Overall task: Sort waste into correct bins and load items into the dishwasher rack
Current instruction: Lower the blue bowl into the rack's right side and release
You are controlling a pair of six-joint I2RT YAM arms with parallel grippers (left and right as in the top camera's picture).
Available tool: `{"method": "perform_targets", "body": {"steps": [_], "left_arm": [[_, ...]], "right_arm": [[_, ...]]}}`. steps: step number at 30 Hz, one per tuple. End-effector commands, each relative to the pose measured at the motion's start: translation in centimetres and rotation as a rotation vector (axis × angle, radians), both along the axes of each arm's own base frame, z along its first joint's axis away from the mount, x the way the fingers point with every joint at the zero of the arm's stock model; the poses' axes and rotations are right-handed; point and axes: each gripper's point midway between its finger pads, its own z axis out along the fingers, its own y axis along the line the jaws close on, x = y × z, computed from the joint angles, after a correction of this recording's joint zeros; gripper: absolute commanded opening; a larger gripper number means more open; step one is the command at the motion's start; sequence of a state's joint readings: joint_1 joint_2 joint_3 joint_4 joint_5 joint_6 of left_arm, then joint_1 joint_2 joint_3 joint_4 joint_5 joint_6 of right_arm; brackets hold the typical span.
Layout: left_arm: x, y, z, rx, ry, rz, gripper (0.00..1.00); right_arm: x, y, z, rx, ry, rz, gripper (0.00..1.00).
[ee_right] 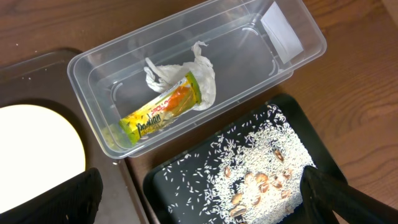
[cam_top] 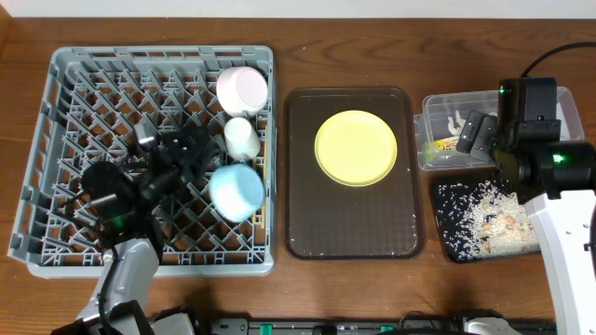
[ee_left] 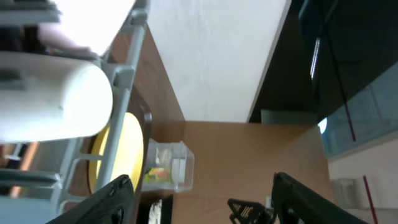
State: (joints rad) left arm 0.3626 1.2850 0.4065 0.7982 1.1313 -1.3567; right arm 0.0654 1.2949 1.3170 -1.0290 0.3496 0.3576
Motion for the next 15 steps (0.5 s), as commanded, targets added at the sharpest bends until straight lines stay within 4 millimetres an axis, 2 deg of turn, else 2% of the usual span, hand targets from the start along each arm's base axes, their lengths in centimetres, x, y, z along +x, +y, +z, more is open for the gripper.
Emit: {"method": "perform_targets", "body": {"steps": [1, 5, 11, 15], "left_arm": [[0.0, 1.0, 1.1, 0.019, -0.046, -0.006, 0.74], [-0.1, 1.2, 3.3, 0.044, -0.116, -0.037, 0.74], [-0.1, 0.7, 9.6, 0.105, -0.26, -0.111, 0.74], [0.0, -0.4, 13.5, 0.127, -0.318, -0.157, 0.74]], "right_arm": [[-0.1, -0.3, 0.4, -0.017, -0.006, -0.004, 0.99], [-0.1, -0.3, 0.4, -0.017, -0.006, -0.004, 0.99], [-0.1, -0.3, 0.4, -0.017, -0.006, -0.004, 0.99], [-0.1, -0.3, 0.4, -0.017, -0.006, -0.004, 0.99]]}}
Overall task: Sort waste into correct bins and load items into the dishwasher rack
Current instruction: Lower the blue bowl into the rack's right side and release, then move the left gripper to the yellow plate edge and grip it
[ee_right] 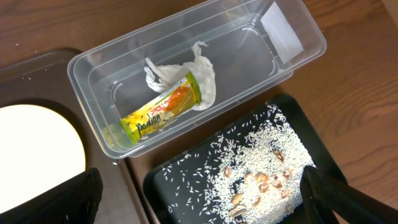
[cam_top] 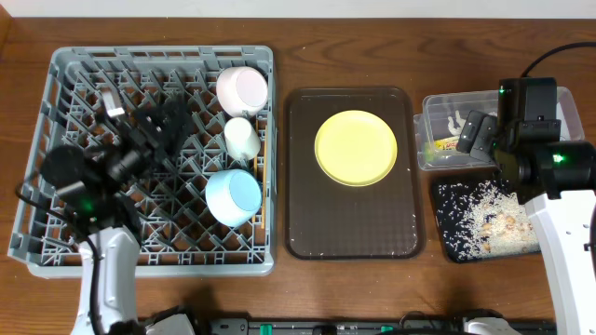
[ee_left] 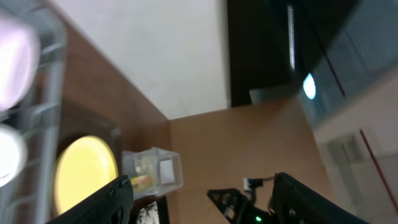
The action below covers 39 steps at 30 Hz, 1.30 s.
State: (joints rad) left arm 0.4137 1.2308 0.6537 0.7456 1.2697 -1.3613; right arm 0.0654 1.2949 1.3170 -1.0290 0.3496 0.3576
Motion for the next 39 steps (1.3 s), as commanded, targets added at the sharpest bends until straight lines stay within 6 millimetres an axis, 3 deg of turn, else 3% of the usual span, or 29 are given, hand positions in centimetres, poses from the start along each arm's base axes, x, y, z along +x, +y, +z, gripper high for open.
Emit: {"method": "perform_targets", "body": {"steps": [1, 4, 7, 10, 13, 20, 22, 27, 31, 36, 39], "left_arm": [[-0.6, -1.7, 4.5, 0.049, -0.099, -0.081, 0.74], [0.0, -3.0, 6.3, 0.06, -0.117, -0.09, 0.74], [1.2, -4.3, 6.6, 0.086, -0.1, -0.055, 0.74], [2.6, -6.1, 5.5, 0.183, -0.037, 0.005, 0.74], [3.2, -8.6, 3.7, 0.386, 0.041, 0.057, 0.74], [3.3, -16.8, 0.4, 0.909, 0.082, 0.023, 0.74], [3.8, -19.2, -1.2, 0.986, 0.084, -0.01, 0.73], [6.1, -25.0, -7.3, 1.044, 0.105, -0.113, 0.68], [7.9, -28.1, -12.5, 1.042, 0.114, -0.174, 0.68], [7.4, -29.8, -19.3, 1.096, 0.196, -0.26, 0.68], [6.9, -29.2, -21.9, 1.147, 0.254, -0.277, 0.68]], "right_arm": [[-0.1, -0.3, 0.4, -0.017, -0.006, -0.004, 0.99], [-0.1, -0.3, 0.4, -0.017, -0.006, -0.004, 0.99], [-0.1, -0.3, 0.4, -0.017, -0.006, -0.004, 0.98], [-0.1, -0.3, 0.4, -0.017, -0.006, -0.004, 0.99], [-0.1, -0.3, 0.4, -0.017, -0.006, -0.004, 0.99], [-0.1, -0.3, 0.4, -0.017, -0.006, -0.004, 0.99], [-0.1, -0.3, 0.4, -0.016, -0.006, -0.004, 0.99], [-0.1, -0.3, 0.4, -0.017, -0.006, -0.004, 0.99], [-0.1, -0.3, 0.4, -0.017, -0.006, -0.004, 0.99], [-0.1, -0.3, 0.4, -0.017, -0.006, -0.004, 0.99], [-0.1, -0.3, 0.4, -0.017, -0.006, -0.004, 0.99]]}}
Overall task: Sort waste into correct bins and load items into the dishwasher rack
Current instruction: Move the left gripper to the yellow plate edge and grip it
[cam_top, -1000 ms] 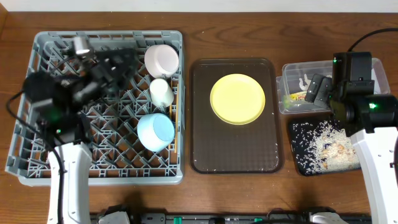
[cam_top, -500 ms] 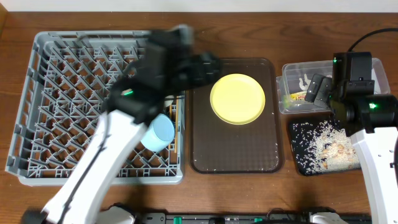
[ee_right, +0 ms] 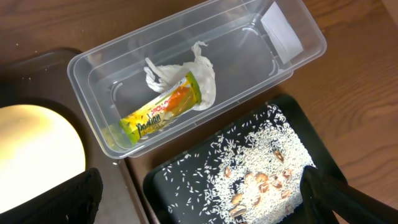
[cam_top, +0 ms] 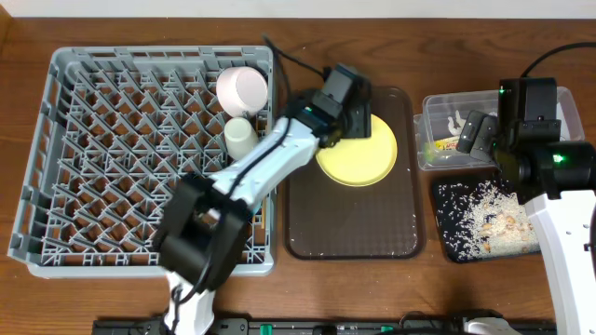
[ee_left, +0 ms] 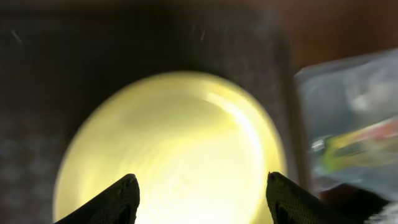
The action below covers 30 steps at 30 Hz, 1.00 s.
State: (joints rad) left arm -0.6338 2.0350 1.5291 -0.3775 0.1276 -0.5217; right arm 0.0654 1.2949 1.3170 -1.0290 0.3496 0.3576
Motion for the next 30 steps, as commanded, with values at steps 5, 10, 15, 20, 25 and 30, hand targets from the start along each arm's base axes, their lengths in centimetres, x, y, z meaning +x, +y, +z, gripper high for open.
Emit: {"method": "perform_targets", "body": {"steps": [5, 10, 15, 20, 25, 30], "left_arm": [[-0.6, 1.6, -2.4, 0.127, 0.031, 0.001, 0.67], [-3.3, 1.0, -3.1, 0.139, 0.114, -0.051, 0.6], [-5.3, 0.6, -3.7, 0.245, 0.102, -0.08, 0.57], [-4.4, 4.1, -3.5, 0.474, 0.001, 0.008, 0.57], [-3.5, 7.1, -3.5, 0.546, 0.006, 0.066, 0.57], [-3.1, 9.0, -4.9, 0.546, 0.048, 0.099, 0.57]], "right_arm": [[-0.1, -0.3, 0.4, -0.017, -0.006, -0.004, 0.99], [-0.1, -0.3, 0.4, -0.017, -0.006, -0.004, 0.99], [-0.1, -0.3, 0.4, -0.017, -0.006, -0.004, 0.99], [-0.1, -0.3, 0.4, -0.016, -0.006, -0.004, 0.99], [-0.1, -0.3, 0.4, -0.017, -0.006, -0.004, 0.99], [-0.1, -0.3, 0.4, -0.017, -0.006, -0.004, 0.99]]}}
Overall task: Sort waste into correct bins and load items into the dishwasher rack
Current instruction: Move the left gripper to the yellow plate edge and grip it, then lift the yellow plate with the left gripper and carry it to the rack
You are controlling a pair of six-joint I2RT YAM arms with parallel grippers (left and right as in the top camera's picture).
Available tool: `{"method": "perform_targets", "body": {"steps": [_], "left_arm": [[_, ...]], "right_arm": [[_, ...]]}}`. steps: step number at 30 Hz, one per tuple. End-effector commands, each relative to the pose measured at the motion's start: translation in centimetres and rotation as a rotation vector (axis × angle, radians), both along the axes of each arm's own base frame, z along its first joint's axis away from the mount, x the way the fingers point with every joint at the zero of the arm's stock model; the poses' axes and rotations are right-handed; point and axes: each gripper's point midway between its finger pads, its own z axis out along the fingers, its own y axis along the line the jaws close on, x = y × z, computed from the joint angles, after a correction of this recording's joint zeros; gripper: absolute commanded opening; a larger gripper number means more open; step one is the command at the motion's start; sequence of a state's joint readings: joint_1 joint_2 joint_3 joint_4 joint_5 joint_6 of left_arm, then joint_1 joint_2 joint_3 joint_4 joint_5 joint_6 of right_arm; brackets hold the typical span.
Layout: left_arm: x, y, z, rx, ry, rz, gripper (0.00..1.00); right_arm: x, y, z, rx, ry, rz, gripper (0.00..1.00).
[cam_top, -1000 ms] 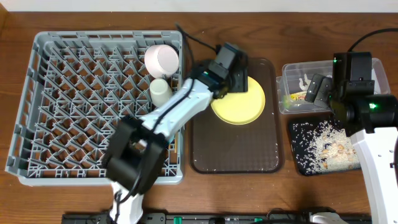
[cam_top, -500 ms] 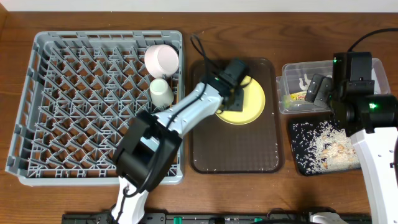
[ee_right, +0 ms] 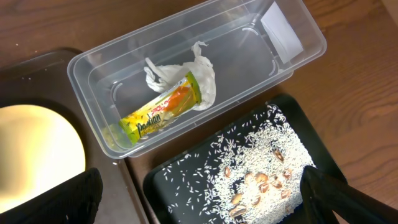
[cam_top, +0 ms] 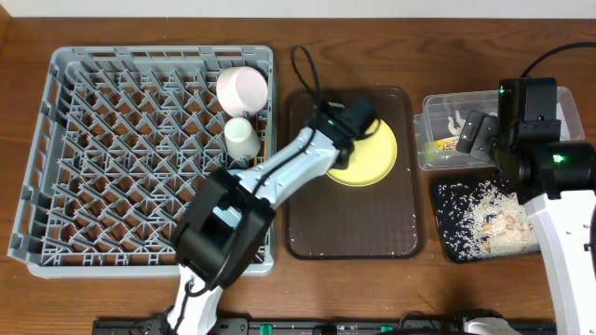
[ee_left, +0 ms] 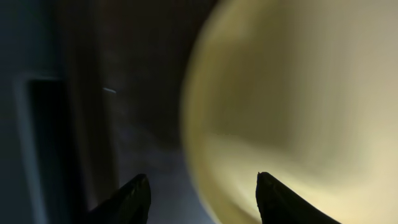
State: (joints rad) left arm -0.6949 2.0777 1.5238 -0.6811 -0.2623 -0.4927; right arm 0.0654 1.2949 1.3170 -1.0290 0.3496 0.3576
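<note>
A yellow plate (cam_top: 372, 154) lies on the brown tray (cam_top: 345, 223). My left gripper (cam_top: 357, 119) is low at the plate's upper left edge. In the left wrist view it (ee_left: 205, 199) stands open, with the plate's (ee_left: 298, 93) rim between its fingers. The grey dishwasher rack (cam_top: 112, 140) holds a pink cup (cam_top: 242, 88) and a white cup (cam_top: 242, 140). My right gripper (cam_top: 480, 135) hangs open over the bins and holds nothing; in its own view it (ee_right: 199, 199) sits above a clear bin (ee_right: 249, 37) and a black tray (ee_right: 186, 186).
The clear bin holds a yellow wrapper (ee_right: 161, 112) and a crumpled tissue (ee_right: 193, 68). Rice and nuts (ee_right: 261, 168) lie on the black tray (cam_top: 466, 223). My left arm crosses the rack's right side and hides what is under it.
My left gripper has dropped closer to the plate and shifted toward its left rim, which now lies between the open fingers. The right arm has not moved.
My left gripper was open in the rack beside a blue cup, then raised over the rack's left part with the cup left standing. Later it was over the yellow plate, and now it is low at the plate's rim. The right gripper stayed over the bins.
</note>
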Motion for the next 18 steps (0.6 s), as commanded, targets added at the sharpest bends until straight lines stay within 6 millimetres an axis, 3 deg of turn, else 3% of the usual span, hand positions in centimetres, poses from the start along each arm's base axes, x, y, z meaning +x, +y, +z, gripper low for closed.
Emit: {"method": "perform_targets", "body": {"steps": [1, 7, 13, 18], "left_arm": [[0.2, 1.6, -1.0, 0.019, 0.015, 0.022, 0.57], [-0.4, -0.2, -3.3, -0.092, 0.105, -0.016, 0.56], [-0.2, -0.4, -3.5, -0.097, 0.102, -0.017, 0.45], [-0.4, -0.4, -4.1, -0.09, 0.112, -0.016, 0.44]], "right_arm": [[-0.1, -0.3, 0.4, -0.017, -0.006, -0.004, 0.99], [-0.1, -0.3, 0.4, -0.017, -0.006, -0.004, 0.99], [-0.1, -0.3, 0.4, -0.017, -0.006, -0.004, 0.99], [-0.1, -0.3, 0.4, -0.017, -0.006, -0.004, 0.99]]}}
